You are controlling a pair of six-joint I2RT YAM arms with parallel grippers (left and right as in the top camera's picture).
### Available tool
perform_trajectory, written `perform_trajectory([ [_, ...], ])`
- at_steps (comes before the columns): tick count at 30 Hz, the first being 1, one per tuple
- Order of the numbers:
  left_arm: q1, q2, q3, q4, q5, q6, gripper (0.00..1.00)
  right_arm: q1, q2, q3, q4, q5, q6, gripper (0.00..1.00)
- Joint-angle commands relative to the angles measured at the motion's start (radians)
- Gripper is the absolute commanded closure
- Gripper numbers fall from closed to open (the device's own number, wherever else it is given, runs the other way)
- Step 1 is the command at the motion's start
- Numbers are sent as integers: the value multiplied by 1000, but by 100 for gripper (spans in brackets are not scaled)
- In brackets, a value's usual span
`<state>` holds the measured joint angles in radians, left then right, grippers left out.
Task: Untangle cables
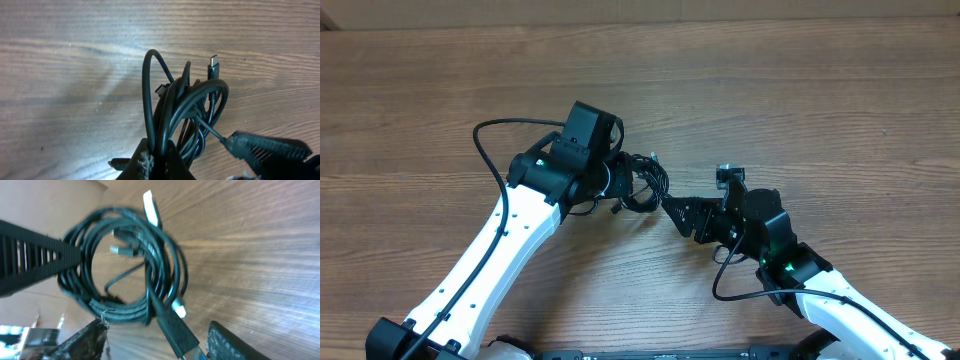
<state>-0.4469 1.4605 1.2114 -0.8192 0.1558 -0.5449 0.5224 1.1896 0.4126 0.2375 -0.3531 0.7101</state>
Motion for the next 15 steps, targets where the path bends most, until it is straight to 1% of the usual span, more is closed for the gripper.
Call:
perform_trajectory([
  [1,2,-10,19,18,21,48,96,-3,-1,8,-5,-74,78,43],
  [3,1,-10,19,18,23,48,96,-3,-1,8,-2,-92,102,49],
  [6,2,-10,19,11,28,48,96,-3,-1,8,3,-94,101,59],
  [7,2,-10,19,8,28,48,96,-3,-1,8,4,-94,101,62],
  [8,2,-10,19,6,28,51,96,-3,-1,8,4,-95,101,69],
  [11,2,-10,19,2,28,52,96,-3,-1,8,5,-95,101,79],
  [13,2,-10,19,0,28,56,96,-3,-1,8,17,-102,101,81],
  [15,0,-10,19,0,38,85,96,-3,-1,8,41,-124,101,82],
])
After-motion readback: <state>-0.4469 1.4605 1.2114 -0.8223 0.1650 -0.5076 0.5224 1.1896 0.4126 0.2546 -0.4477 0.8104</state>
